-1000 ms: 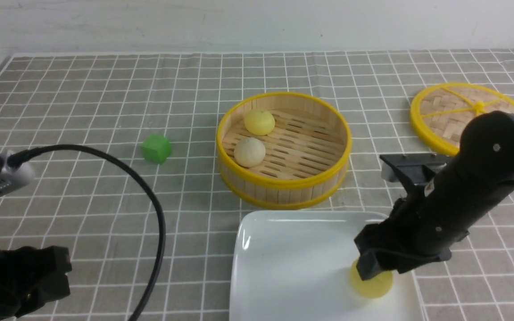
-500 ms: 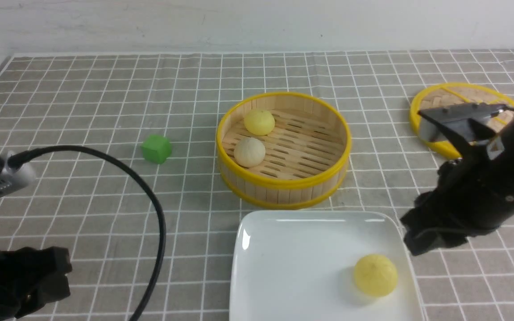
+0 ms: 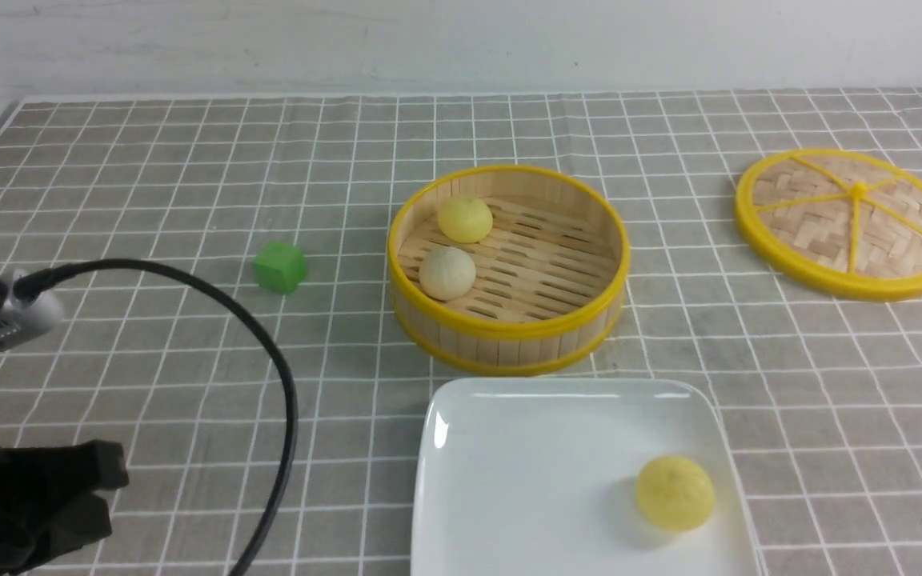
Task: Put the steamed buns into the plate on the grey tablecloth.
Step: 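Reach into the bamboo steamer and grasp a bun with the left gripper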
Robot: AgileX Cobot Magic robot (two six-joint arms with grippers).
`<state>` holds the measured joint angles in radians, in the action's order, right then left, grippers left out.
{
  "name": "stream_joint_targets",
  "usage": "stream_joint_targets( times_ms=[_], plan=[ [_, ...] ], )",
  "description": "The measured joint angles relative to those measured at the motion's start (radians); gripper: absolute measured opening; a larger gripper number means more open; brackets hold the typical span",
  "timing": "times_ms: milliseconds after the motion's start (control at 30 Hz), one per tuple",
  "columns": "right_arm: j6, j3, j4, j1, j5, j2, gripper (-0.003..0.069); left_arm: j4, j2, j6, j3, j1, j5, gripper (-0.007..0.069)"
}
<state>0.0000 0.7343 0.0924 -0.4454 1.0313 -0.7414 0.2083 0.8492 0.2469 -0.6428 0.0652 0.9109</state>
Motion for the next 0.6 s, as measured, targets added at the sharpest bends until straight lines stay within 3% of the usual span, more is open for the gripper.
stream_joint_targets(
  times_ms=[67,133,367,467,600],
  plan=[
    [0.0,-0.067,-0.033,0.0,-0.042,0.089,-0.0015,0.039,0.022,-0.021,-0.055,0.0,0.023,0.0023],
    [0.0,-0.118,-0.052,0.0,-0.076,0.152,-0.0013,0.086,0.065,-0.048,-0.118,0.0,0.057,0.0006],
    [0.0,-0.24,-0.061,0.0,-0.157,0.303,-0.0009,0.182,0.393,-0.12,-0.424,0.004,0.174,0.0002],
    [0.0,-0.26,-0.061,0.0,-0.188,0.315,-0.0006,0.179,0.537,-0.136,-0.534,0.07,0.134,0.0021],
    [0.0,-0.271,-0.062,0.0,-0.211,0.315,-0.0001,0.167,0.697,-0.13,-0.658,0.234,0.017,0.0062]
  ],
)
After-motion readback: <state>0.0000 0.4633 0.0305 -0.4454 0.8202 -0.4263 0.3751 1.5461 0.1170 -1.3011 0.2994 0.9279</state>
